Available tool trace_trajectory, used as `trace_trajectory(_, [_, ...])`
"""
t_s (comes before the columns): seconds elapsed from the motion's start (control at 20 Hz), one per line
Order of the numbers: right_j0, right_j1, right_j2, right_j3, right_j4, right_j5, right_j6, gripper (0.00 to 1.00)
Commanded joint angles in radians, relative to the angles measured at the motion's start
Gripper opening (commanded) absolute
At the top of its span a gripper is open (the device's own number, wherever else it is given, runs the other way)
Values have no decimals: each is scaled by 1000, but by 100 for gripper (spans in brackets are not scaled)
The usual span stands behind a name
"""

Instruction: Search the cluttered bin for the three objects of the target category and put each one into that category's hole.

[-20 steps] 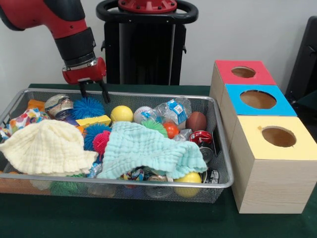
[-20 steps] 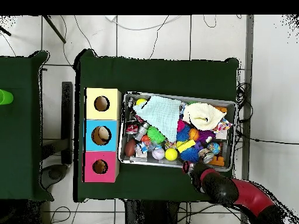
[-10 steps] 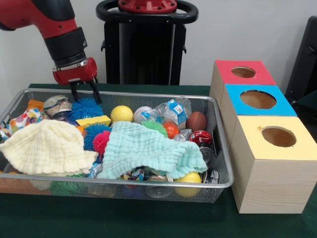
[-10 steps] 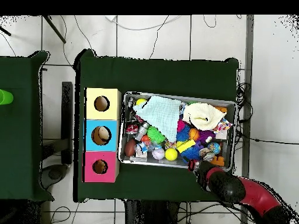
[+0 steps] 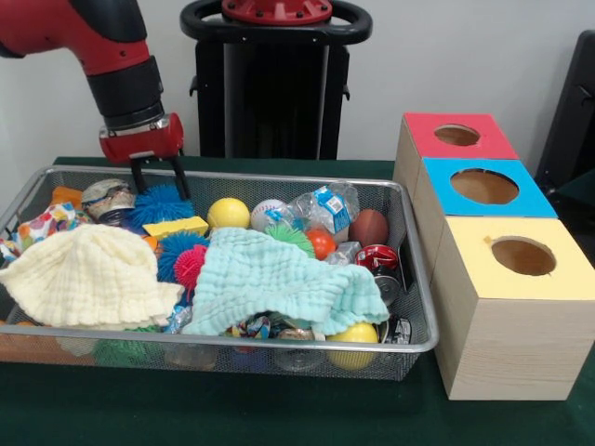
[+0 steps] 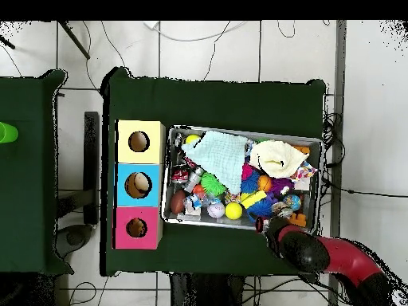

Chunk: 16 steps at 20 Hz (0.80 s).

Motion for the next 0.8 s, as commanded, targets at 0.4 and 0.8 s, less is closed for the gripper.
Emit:
trace_trajectory(0.4, [3, 101, 50, -202, -195, -153, -51, 100])
trace_trajectory(0.8, [6, 96, 56, -199, -217, -154, -36, 100])
